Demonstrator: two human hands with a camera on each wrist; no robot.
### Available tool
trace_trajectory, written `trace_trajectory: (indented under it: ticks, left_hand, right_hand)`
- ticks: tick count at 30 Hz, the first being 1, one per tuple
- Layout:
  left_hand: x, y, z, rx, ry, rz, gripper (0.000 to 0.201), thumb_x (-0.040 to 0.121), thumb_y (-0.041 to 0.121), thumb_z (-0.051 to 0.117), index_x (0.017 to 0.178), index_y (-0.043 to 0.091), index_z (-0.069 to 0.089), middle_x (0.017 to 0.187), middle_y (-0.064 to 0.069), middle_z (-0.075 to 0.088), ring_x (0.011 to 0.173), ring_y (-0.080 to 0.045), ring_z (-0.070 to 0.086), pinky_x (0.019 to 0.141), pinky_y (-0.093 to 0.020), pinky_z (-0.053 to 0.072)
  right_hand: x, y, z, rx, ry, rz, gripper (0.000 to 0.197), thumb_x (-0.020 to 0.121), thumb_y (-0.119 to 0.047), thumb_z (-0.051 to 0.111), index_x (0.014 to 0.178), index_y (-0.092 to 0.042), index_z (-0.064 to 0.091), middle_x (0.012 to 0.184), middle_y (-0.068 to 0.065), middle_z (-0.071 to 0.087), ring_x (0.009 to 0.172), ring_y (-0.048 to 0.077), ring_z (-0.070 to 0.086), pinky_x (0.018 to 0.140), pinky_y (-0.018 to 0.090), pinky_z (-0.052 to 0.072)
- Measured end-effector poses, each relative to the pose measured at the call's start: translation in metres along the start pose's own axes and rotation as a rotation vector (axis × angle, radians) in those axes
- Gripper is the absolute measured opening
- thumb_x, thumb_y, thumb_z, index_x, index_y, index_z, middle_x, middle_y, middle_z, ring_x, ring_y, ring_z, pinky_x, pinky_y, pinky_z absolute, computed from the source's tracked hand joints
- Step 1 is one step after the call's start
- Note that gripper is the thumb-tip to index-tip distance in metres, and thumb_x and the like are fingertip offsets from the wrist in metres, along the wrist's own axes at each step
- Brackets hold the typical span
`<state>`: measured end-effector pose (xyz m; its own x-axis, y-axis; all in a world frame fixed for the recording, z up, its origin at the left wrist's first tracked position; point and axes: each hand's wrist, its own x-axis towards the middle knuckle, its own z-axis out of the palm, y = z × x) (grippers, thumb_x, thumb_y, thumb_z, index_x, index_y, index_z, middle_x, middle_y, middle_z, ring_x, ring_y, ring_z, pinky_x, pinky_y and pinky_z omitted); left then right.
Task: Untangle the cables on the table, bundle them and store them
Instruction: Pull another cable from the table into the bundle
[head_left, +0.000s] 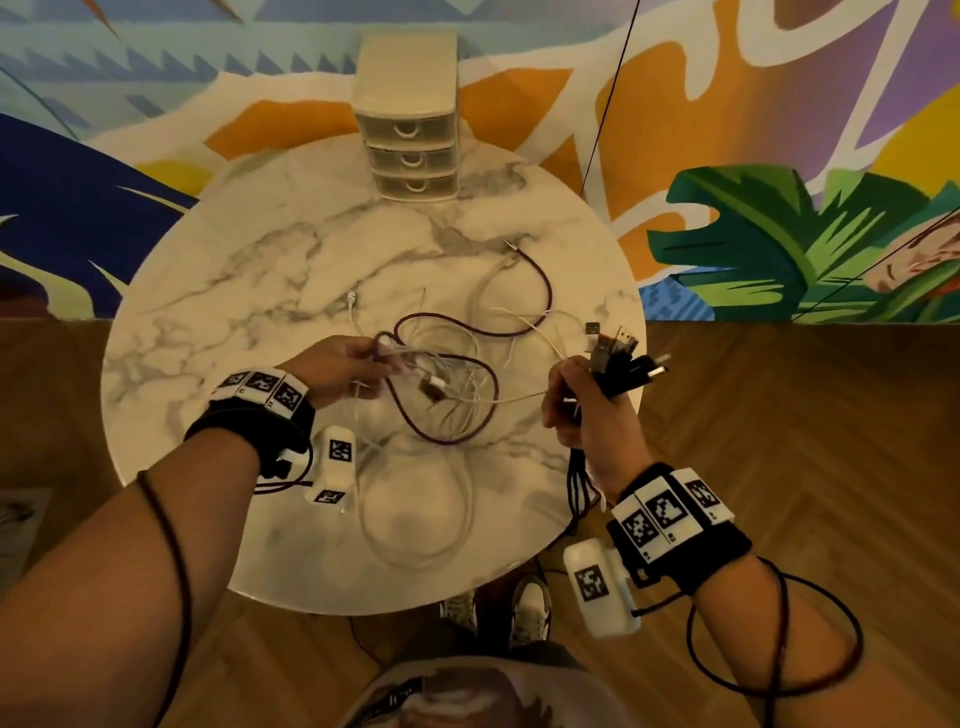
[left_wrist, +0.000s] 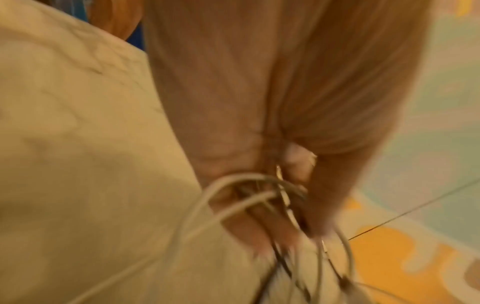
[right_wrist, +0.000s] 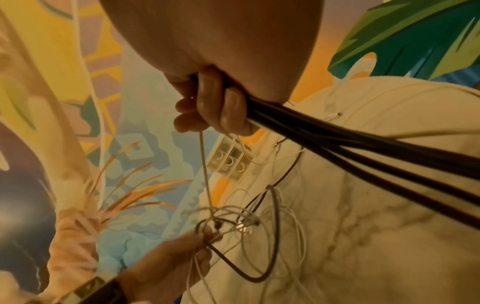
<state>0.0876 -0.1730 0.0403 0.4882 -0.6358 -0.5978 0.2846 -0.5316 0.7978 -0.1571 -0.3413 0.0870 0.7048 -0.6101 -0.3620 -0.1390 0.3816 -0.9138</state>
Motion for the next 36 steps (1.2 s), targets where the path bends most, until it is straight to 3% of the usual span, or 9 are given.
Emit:
trace_trajectory:
  ticks: [3,6,9,13,18,21,28,31,36]
  left_hand:
    - [0.012,-0.014,-0.024,0.226,0.483,0.063,0.007,0.087,0.003,0.062,0.082,0.008,0.065,0.077,-0.017,0.062,0.067,-0.028,0.058,0.059,-0.026,0.052]
    - [0.01,-0.021,-0.022,0.85,0.703,-0.097,0.029,0.087,0.025,0.061,0.113,0.013,0.063,0.117,-0.018,0.056,0.109,-0.041,0.05,0.088,-0.047,0.043]
    - [-0.002,0.002,0.022,0.911,0.829,0.354,0.035,0.081,0.025,0.047,0.109,0.012,0.064,0.113,-0.016,0.054,0.104,-0.04,0.049,0.086,-0.048,0.042]
    - [-0.022,0.058,0.114,0.638,0.433,0.819,0.024,0.081,0.019,0.049,0.097,0.013,0.065,0.099,-0.003,0.057,0.09,-0.018,0.054,0.079,-0.022,0.041]
    - [-0.038,0.077,0.207,0.927,-0.235,0.637,0.027,0.095,0.037,0.049,0.094,0.012,0.061,0.091,-0.002,0.064,0.071,-0.011,0.05,0.064,-0.026,0.034]
    - [-0.033,0.085,0.229,0.891,-0.294,0.614,0.027,0.096,0.03,0.049,0.086,0.008,0.063,0.077,-0.002,0.064,0.069,-0.012,0.055,0.062,-0.029,0.04]
    - [-0.053,0.137,0.266,0.573,-0.211,0.834,0.02,0.095,0.013,0.05,0.083,0.005,0.064,0.051,0.019,0.053,0.048,0.006,0.046,0.049,-0.011,0.031]
    - [-0.057,0.158,0.275,0.311,-0.108,0.887,0.023,0.096,0.015,0.045,0.085,0.009,0.064,0.047,0.011,0.045,0.044,-0.006,0.038,0.044,-0.022,0.033]
    - [-0.031,0.085,0.301,0.232,-0.274,0.487,0.029,0.1,0.014,0.04,0.084,0.006,0.062,0.045,0.0,0.046,0.033,-0.016,0.039,0.036,-0.023,0.034]
  right_hand:
    - [0.003,-0.007,-0.013,0.047,0.072,-0.011,0.033,0.099,-0.017,0.04,0.069,-0.011,0.05,0.05,0.006,0.05,0.042,0.012,0.034,0.04,0.021,0.017]
    - [0.004,-0.014,-0.026,0.06,0.114,-0.048,0.033,0.099,-0.017,0.039,0.069,-0.011,0.05,0.051,0.006,0.048,0.038,0.008,0.036,0.037,0.017,0.021]
    - [0.003,-0.016,-0.033,0.06,0.139,-0.058,0.033,0.099,-0.018,0.04,0.069,-0.012,0.051,0.05,0.005,0.047,0.04,0.009,0.038,0.038,0.018,0.021]
    - [0.001,-0.018,-0.037,0.064,0.139,-0.065,0.033,0.099,-0.018,0.039,0.069,-0.012,0.05,0.049,0.003,0.045,0.04,0.009,0.037,0.038,0.018,0.021]
    - [-0.008,-0.023,-0.056,0.051,0.198,-0.13,0.034,0.099,-0.015,0.041,0.066,-0.011,0.051,0.041,-0.002,0.035,0.037,0.01,0.027,0.039,0.016,0.023]
    - [-0.015,-0.023,-0.081,0.003,0.262,-0.126,0.039,0.1,-0.017,0.042,0.064,-0.016,0.057,0.043,-0.003,0.04,0.037,0.01,0.029,0.039,0.018,0.022]
    - [-0.042,-0.02,-0.153,-0.267,0.425,-0.188,0.043,0.099,-0.033,0.043,0.067,-0.022,0.068,0.055,0.007,0.043,0.043,0.011,0.035,0.045,0.026,0.028]
    - [-0.055,-0.018,-0.179,-0.332,0.518,-0.202,0.043,0.1,-0.033,0.042,0.067,-0.019,0.067,0.046,-0.01,0.046,0.041,0.004,0.038,0.047,0.022,0.03]
    - [-0.071,-0.014,-0.206,-0.308,0.592,-0.178,0.045,0.099,-0.035,0.043,0.063,-0.019,0.064,0.048,-0.006,0.04,0.039,0.006,0.034,0.04,0.018,0.028]
